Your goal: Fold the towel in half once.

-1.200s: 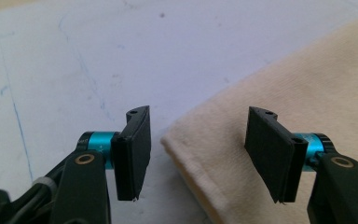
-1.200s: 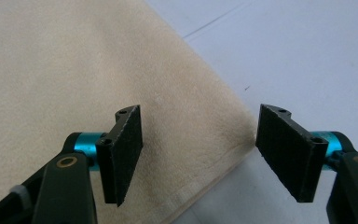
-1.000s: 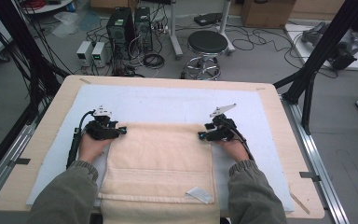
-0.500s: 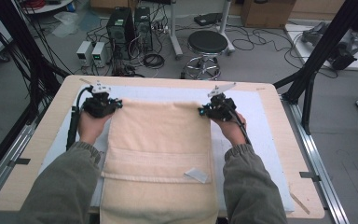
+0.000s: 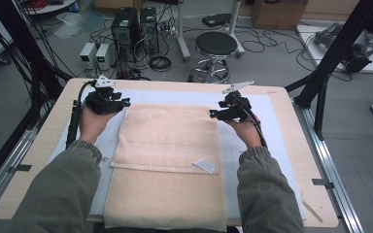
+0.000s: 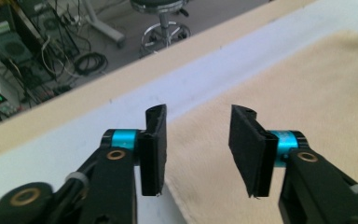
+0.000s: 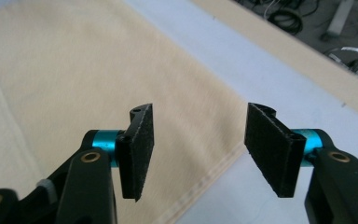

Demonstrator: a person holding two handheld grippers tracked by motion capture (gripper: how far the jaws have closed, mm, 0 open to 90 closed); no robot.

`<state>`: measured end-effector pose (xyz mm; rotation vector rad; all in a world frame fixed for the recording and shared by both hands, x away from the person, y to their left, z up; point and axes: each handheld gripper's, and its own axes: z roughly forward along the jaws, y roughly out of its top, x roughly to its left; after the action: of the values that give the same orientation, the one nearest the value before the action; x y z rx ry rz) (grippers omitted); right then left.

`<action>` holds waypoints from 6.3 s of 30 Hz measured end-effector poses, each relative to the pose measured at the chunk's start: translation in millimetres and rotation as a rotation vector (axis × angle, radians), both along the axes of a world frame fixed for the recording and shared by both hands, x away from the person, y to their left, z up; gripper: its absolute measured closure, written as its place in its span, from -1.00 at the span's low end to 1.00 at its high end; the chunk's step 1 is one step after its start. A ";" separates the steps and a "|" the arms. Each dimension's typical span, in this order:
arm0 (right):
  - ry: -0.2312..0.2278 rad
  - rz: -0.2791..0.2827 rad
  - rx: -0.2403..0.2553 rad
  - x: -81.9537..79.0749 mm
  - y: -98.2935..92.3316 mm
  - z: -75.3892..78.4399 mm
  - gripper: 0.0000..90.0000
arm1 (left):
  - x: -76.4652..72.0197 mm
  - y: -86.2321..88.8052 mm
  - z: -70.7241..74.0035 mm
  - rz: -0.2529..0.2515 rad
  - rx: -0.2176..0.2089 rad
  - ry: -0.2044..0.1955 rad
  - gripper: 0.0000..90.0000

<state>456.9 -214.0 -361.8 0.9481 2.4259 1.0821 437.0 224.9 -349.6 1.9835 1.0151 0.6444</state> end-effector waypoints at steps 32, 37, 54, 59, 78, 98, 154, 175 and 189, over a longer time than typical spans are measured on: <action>-0.023 0.148 -0.019 -102.7 6.3 -15.7 -0.47 | -108.5 22.8 -56.0 -0.166 -0.018 0.026 -0.18; -0.028 0.141 -0.011 -114.7 -1.3 -24.8 -0.46 | -118.9 24.4 -60.1 -0.172 -0.032 0.025 -0.18; 0.001 0.214 -0.008 -135.3 4.1 -65.0 -0.11 | -128.2 15.0 -78.5 -0.239 -0.041 0.095 0.09; 0.036 0.241 -0.005 -133.5 7.5 -75.7 0.18 | -125.4 12.0 -89.0 -0.263 -0.021 0.142 0.26; 0.068 0.272 0.053 -123.9 2.7 -74.0 0.91 | -126.1 6.0 -86.8 -0.262 0.006 0.108 0.91; -0.005 0.438 0.137 -217.9 -19.1 -1.1 0.84 | -248.6 9.9 -17.1 -0.444 -0.019 0.002 0.83; 0.096 0.086 0.030 -10.9 5.9 -61.4 0.86 | -10.2 2.9 -72.8 0.023 -0.047 0.120 0.89; 0.009 0.032 0.003 -10.5 3.8 -12.9 -0.10 | -12.4 8.9 -36.8 0.001 -0.004 0.057 0.19; -0.053 0.137 0.004 -97.5 -0.7 -13.5 -0.27 | -93.7 13.6 -39.9 -0.125 -0.021 -0.013 -0.04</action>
<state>359.4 -214.7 -375.3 0.7540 2.4754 1.1439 343.3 238.5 -389.5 2.0043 0.8792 0.5750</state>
